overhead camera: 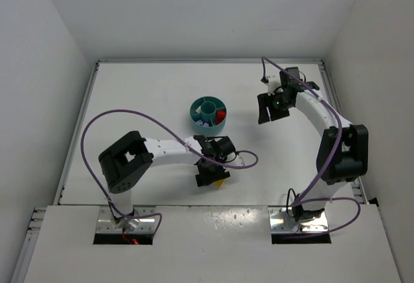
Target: Sort the legos into containers by color
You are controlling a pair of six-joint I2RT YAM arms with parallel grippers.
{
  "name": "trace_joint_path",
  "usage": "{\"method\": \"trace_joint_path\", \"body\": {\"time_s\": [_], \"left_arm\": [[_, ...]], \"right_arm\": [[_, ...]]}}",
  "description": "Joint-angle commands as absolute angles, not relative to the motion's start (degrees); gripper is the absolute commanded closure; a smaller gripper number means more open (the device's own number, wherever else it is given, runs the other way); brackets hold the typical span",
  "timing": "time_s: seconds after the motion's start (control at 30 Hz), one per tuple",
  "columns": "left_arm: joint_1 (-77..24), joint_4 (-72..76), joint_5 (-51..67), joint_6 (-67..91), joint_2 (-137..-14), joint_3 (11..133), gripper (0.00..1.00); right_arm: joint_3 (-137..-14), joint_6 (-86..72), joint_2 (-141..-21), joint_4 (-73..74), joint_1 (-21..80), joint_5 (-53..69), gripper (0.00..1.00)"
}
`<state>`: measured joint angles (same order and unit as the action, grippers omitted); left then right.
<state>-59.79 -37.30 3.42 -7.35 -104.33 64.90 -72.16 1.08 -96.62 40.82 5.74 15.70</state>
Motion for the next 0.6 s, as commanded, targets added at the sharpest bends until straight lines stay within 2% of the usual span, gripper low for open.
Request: {"method": "trace_joint_path", "body": {"time_s": [0.0, 0.33, 0.57], "left_arm": [[-59.4, -35.6, 5.4, -7.7, -98.4, 66.4, 0.73], [-51.2, -30.3, 7.2, -3.7, -87.7, 76.9, 0.74], [-41.6, -22.5, 7.6, -2.3, -91.8, 87.6, 0.73]], "right_arm": [[-73.3, 1.6, -96.8, 40.3, 5.5, 16.5, 0.41], [-73.3, 1.6, -96.2, 40.3, 5.5, 16.5, 0.41], [-73.8, 1.6, -96.9, 40.3, 5.5, 16.5, 0.41]]}}
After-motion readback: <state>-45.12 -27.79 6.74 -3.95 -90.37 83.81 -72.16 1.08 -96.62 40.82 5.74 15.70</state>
